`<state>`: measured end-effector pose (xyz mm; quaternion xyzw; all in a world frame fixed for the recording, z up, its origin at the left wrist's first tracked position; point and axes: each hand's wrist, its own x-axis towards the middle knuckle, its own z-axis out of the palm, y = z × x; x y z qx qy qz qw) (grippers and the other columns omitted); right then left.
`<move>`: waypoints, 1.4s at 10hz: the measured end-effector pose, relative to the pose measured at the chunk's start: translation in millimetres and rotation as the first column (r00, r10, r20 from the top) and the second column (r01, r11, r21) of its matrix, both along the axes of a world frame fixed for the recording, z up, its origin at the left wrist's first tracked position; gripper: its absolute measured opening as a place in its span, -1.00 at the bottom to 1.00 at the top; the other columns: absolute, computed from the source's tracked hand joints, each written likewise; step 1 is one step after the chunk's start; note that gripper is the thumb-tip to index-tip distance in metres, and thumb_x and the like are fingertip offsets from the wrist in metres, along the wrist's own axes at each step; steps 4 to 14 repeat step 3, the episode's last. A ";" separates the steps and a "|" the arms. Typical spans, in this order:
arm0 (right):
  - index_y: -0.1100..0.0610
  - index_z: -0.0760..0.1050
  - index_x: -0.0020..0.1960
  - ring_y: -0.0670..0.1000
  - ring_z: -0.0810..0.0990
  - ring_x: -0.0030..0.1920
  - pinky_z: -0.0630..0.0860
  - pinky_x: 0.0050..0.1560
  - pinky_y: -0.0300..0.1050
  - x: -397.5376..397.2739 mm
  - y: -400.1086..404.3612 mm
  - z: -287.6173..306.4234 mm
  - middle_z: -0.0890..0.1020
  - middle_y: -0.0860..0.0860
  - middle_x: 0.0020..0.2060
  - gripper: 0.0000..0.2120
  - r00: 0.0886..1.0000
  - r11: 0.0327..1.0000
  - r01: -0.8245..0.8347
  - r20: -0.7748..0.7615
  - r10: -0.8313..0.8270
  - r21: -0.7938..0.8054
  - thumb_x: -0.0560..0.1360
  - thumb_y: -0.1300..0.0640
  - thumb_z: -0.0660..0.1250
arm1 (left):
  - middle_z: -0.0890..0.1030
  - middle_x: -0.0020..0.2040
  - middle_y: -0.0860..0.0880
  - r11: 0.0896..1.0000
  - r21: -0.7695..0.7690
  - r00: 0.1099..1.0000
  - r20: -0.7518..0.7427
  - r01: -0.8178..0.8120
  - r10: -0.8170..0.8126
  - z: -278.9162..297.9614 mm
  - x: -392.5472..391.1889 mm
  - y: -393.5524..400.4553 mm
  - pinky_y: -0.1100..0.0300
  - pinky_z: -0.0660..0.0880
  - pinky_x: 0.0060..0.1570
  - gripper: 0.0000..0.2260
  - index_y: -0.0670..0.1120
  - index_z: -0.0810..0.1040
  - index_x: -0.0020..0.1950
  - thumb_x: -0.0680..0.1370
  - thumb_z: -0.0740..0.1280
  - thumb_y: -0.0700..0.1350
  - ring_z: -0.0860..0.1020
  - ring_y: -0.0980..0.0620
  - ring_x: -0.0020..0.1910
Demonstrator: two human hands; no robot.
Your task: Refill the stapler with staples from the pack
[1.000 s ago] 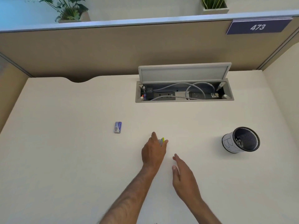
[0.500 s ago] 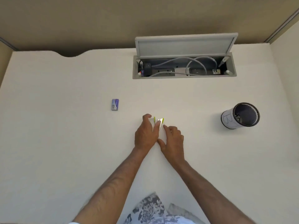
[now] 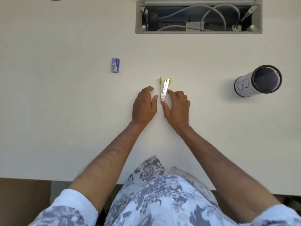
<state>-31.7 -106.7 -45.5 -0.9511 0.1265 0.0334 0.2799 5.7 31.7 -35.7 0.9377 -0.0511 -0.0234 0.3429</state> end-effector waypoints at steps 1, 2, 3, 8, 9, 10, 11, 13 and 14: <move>0.13 0.46 0.42 0.18 0.50 0.07 0.41 0.04 0.08 0.5 1.1 1.6 0.53 0.13 0.10 -0.55 1.000 1.000 0.004 -0.010 -0.004 -0.002 0.60 -0.06 0.30 | 0.66 0.04 -0.23 0.999 0.029 1.000 0.013 0.013 -0.014 4.7 1.1 -0.3 -0.12 0.61 -0.06 -0.73 -0.28 0.55 0.29 0.63 0.37 -0.20 0.65 -0.26 -0.02; 0.14 0.45 0.42 0.18 0.50 0.08 0.42 0.05 0.08 -2.0 -0.4 0.3 0.53 0.13 0.12 -0.54 1.000 1.000 -0.020 -0.001 0.020 -0.009 0.59 -0.04 0.29 | 0.66 0.05 -0.23 1.000 0.007 1.000 0.025 0.016 -0.016 2.8 -1.7 2.0 -0.13 0.60 -0.04 -0.74 -0.28 0.56 0.29 0.63 0.36 -0.20 0.64 -0.26 -0.01; 0.20 0.48 0.37 0.21 0.52 0.08 0.46 0.07 0.17 -4.0 -1.1 3.2 0.54 0.15 0.13 -0.57 0.998 1.000 -0.004 0.061 0.004 0.010 0.54 0.08 0.28 | 0.66 0.04 -0.24 0.998 0.065 0.999 0.044 0.026 -0.029 -0.5 -2.4 1.8 -0.15 0.59 -0.04 -0.75 -0.28 0.56 0.28 0.63 0.35 -0.21 0.64 -0.28 -0.01; 0.20 0.48 0.37 0.21 0.52 0.08 0.46 0.07 0.17 -4.0 -1.1 3.2 0.54 0.15 0.13 -0.57 0.998 1.000 -0.004 0.061 0.004 0.010 0.54 0.08 0.28 | 0.66 0.04 -0.24 0.998 0.065 0.999 0.044 0.026 -0.029 -0.5 -2.4 1.8 -0.15 0.59 -0.04 -0.75 -0.28 0.56 0.28 0.63 0.35 -0.21 0.64 -0.28 -0.01; 0.20 0.48 0.37 0.21 0.52 0.08 0.46 0.07 0.17 -4.0 -1.1 3.2 0.54 0.15 0.13 -0.57 0.998 1.000 -0.004 0.061 0.004 0.010 0.54 0.08 0.28 | 0.66 0.04 -0.24 0.998 0.065 0.999 0.044 0.026 -0.029 -0.5 -2.4 1.8 -0.15 0.59 -0.04 -0.75 -0.28 0.56 0.28 0.63 0.35 -0.21 0.64 -0.28 -0.01; 0.20 0.48 0.37 0.21 0.52 0.08 0.46 0.07 0.17 -4.0 -1.1 3.2 0.54 0.15 0.13 -0.57 0.998 1.000 -0.004 0.061 0.004 0.010 0.54 0.08 0.28 | 0.66 0.04 -0.24 0.998 0.065 0.999 0.044 0.026 -0.029 -0.5 -2.4 1.8 -0.15 0.59 -0.04 -0.75 -0.28 0.56 0.28 0.63 0.35 -0.21 0.64 -0.28 -0.01; 0.20 0.48 0.37 0.21 0.52 0.08 0.46 0.07 0.17 -4.0 -1.1 3.2 0.54 0.15 0.13 -0.57 0.998 1.000 -0.004 0.061 0.004 0.010 0.54 0.08 0.28 | 0.66 0.04 -0.24 0.998 0.065 0.999 0.044 0.026 -0.029 -0.5 -2.4 1.8 -0.15 0.59 -0.04 -0.75 -0.28 0.56 0.28 0.63 0.35 -0.21 0.64 -0.28 -0.01; 0.20 0.48 0.37 0.21 0.52 0.08 0.46 0.07 0.17 -4.0 -1.1 3.2 0.54 0.15 0.13 -0.57 0.998 1.000 -0.004 0.061 0.004 0.010 0.54 0.08 0.28 | 0.66 0.04 -0.24 0.998 0.065 0.999 0.044 0.026 -0.029 -0.5 -2.4 1.8 -0.15 0.59 -0.04 -0.75 -0.28 0.56 0.28 0.63 0.35 -0.21 0.64 -0.28 -0.01; 0.20 0.48 0.37 0.21 0.52 0.08 0.46 0.07 0.17 -4.0 -1.1 3.2 0.54 0.15 0.13 -0.57 0.998 1.000 -0.004 0.061 0.004 0.010 0.54 0.08 0.28 | 0.66 0.04 -0.24 0.998 0.065 0.999 0.044 0.026 -0.029 -0.5 -2.4 1.8 -0.15 0.59 -0.04 -0.75 -0.28 0.56 0.28 0.63 0.35 -0.21 0.64 -0.28 -0.01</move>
